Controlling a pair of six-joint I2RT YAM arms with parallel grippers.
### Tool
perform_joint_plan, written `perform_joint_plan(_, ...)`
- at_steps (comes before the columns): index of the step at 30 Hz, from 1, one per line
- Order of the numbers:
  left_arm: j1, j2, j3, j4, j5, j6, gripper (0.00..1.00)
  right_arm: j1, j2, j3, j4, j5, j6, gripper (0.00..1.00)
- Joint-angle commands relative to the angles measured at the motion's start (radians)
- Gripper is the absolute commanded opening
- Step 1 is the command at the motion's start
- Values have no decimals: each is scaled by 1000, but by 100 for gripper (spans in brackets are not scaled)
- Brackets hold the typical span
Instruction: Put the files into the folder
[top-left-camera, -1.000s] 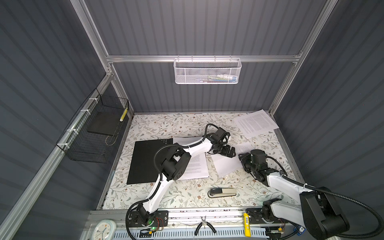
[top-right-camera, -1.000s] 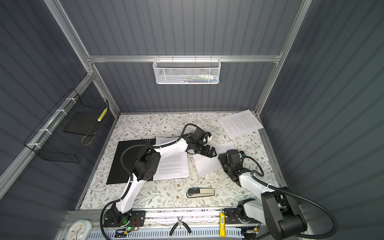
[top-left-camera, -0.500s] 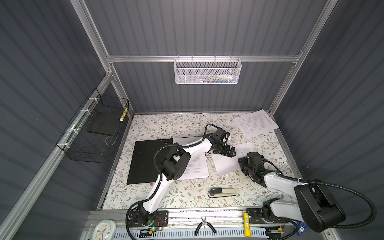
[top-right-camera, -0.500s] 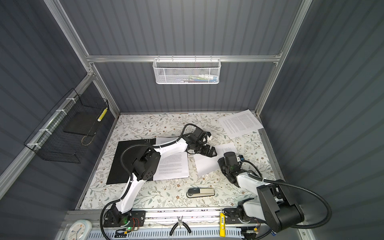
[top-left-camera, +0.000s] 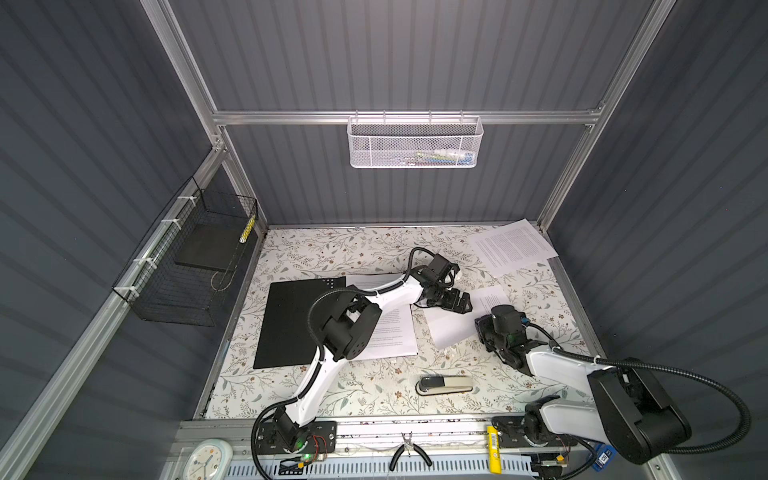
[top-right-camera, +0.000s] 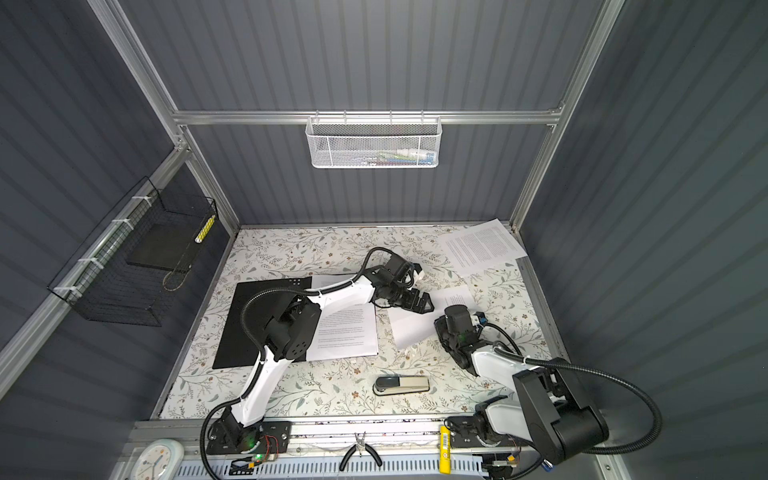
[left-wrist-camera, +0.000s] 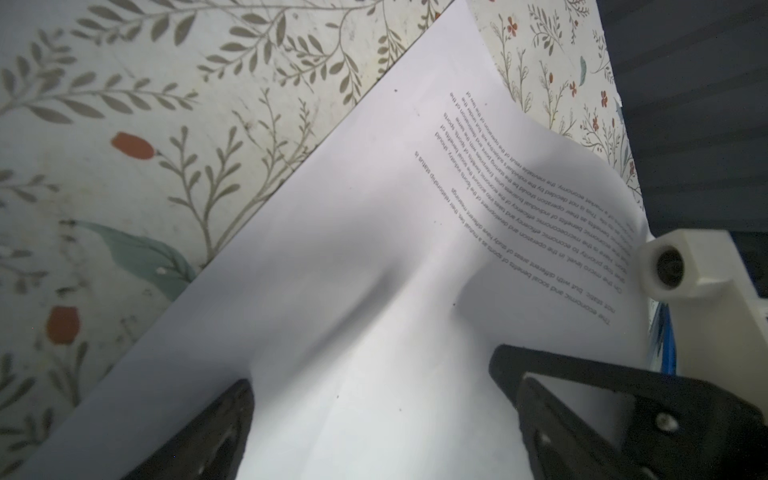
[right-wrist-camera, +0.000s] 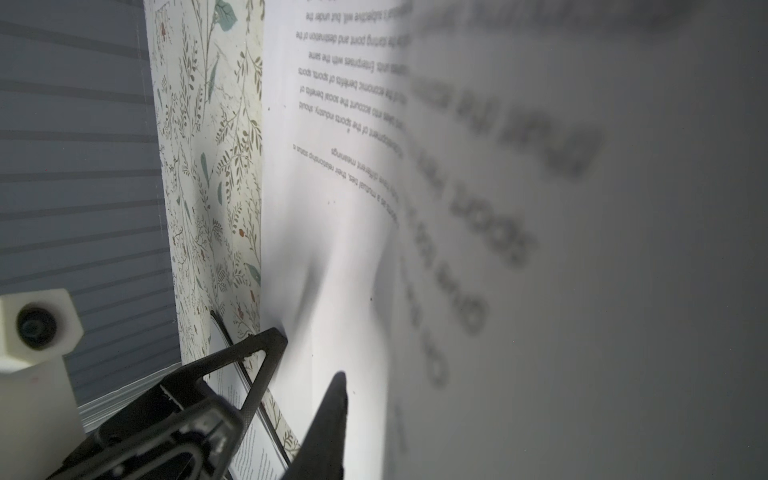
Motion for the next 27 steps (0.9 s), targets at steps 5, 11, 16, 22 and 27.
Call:
perform_joint_plan(5,3,78,-43,-72,6,-25,100,8,-77,-10,-96,32,9,23)
perform_joint_plan(11,2,81,-43,-71,7,-29,100,7,-104,-21,-109,29,9,28)
perform_joint_plan(16,4,80,-47,-70,6,-27,100,8,-105,-24,-104,19,15,24)
perform_joint_plan(22,6,83,-48,-67,6,-30,100,10,-135,-25,-134,29,21,20)
perform_joint_plan(27,5,80,-40,-67,12,-33,100,11,-190,-21,-173,41,18,9)
